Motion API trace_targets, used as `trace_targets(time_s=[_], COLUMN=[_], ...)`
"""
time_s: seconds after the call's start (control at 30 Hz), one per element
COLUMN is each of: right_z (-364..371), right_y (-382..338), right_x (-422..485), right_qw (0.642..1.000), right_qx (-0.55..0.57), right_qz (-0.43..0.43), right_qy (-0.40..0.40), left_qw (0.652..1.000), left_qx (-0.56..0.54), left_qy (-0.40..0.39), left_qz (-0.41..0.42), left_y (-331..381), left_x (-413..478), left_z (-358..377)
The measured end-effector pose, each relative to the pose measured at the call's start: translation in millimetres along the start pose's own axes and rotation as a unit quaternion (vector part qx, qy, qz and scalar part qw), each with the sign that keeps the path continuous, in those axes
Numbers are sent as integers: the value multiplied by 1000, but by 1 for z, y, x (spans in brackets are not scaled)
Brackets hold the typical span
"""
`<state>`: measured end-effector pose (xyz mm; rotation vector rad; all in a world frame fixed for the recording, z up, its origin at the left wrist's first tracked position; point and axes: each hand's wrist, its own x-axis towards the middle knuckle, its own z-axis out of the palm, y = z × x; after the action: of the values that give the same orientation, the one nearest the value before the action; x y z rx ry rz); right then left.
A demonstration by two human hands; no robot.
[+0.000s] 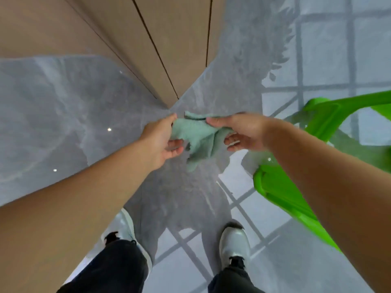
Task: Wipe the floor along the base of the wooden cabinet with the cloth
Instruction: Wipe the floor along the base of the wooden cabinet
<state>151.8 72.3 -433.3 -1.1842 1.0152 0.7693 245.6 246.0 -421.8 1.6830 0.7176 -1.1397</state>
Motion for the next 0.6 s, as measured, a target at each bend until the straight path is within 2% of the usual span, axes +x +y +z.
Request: trace_targets(time_s=[0.07,0.1,0.13,0.17,0.2,0.23,0.27,0.33,0.4,0.47,0.53,0.6], right_z=[0,-1,-2,-3,-3,1,7,21,36,53,78,95], right_y=[-8,-8,-5,0,7,11,15,21,25,29,38,54], right_x=[61,91,121,146,165,178,188,208,227,234,235,229], right_qw=[997,991,972,928,866,813,782,749,723,717,709,679], right_qx=[52,46,-13,-114,-217,-287,-332,-417,-490,-524,-549,-589], right_qz=[-16,-34,-63,-100,-152,-222,-292,-351,-317,-271,-299,-355], right_qy=[52,123,224,341,425,455,438,376,370,372,328,256], left_qw=[998,996,986,949,883,809,762,730,727,723,732,740], left_qx=[-42,-10,83,227,378,486,533,540,543,545,528,509], left_qy=[23,52,91,133,170,208,242,292,299,304,313,320], left_qz=[34,67,115,173,222,258,278,300,295,297,295,300], left_y=[-5,-12,-21,-32,-44,-55,-65,-78,-88,-97,-98,-99], left_x=[58,86,115,144,169,192,210,235,248,251,248,245], left_z=[4,3,-3,-16,-32,-51,-70,-98,-106,-98,-91,-90])
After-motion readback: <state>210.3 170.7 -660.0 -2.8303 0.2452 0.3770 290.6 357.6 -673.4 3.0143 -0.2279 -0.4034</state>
